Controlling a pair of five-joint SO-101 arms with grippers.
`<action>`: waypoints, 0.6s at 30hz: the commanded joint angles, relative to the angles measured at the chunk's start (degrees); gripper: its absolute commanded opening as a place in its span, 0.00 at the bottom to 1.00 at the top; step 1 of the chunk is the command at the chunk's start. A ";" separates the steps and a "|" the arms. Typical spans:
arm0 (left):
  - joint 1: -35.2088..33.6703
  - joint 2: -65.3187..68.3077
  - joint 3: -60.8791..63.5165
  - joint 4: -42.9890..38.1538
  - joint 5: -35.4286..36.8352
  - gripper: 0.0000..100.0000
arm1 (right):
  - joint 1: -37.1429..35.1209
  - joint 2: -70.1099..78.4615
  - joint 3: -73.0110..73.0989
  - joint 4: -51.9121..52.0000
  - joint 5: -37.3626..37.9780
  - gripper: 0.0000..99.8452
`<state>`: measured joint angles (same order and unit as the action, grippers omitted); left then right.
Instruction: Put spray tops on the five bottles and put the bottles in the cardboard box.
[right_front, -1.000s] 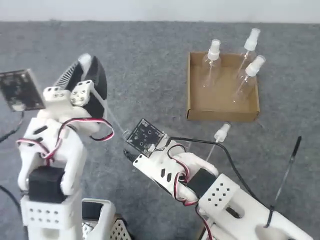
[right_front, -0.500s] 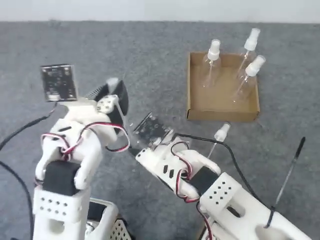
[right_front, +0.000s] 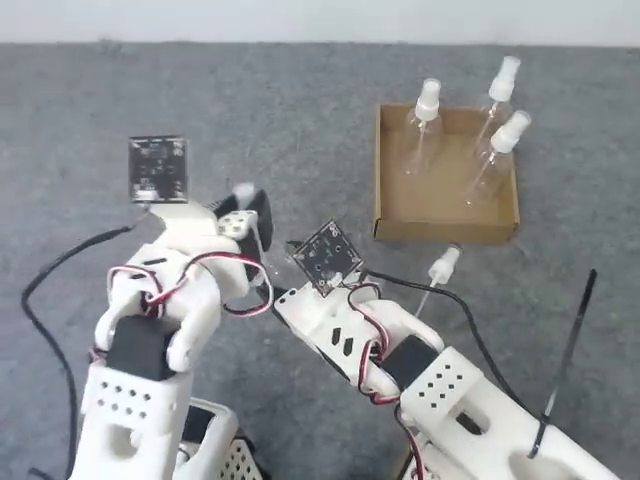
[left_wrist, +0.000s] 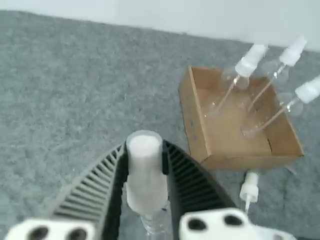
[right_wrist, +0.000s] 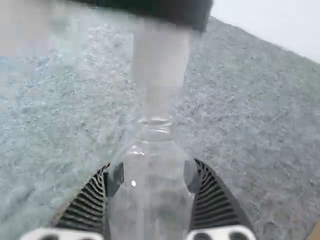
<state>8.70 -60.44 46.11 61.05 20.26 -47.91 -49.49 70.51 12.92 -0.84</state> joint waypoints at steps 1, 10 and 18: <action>3.25 -0.18 1.71 -0.70 -4.40 0.01 | 1.71 -3.03 -1.14 -1.71 -0.79 0.01; 3.60 -0.18 4.09 -1.32 -6.07 0.01 | 2.07 -7.16 -0.88 2.68 -0.79 0.01; 3.69 -0.26 3.56 -1.58 -5.98 0.01 | 2.15 -20.53 4.22 2.07 -0.79 0.01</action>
<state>12.40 -61.05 49.80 59.65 15.08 -47.47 -61.27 74.99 15.74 -0.92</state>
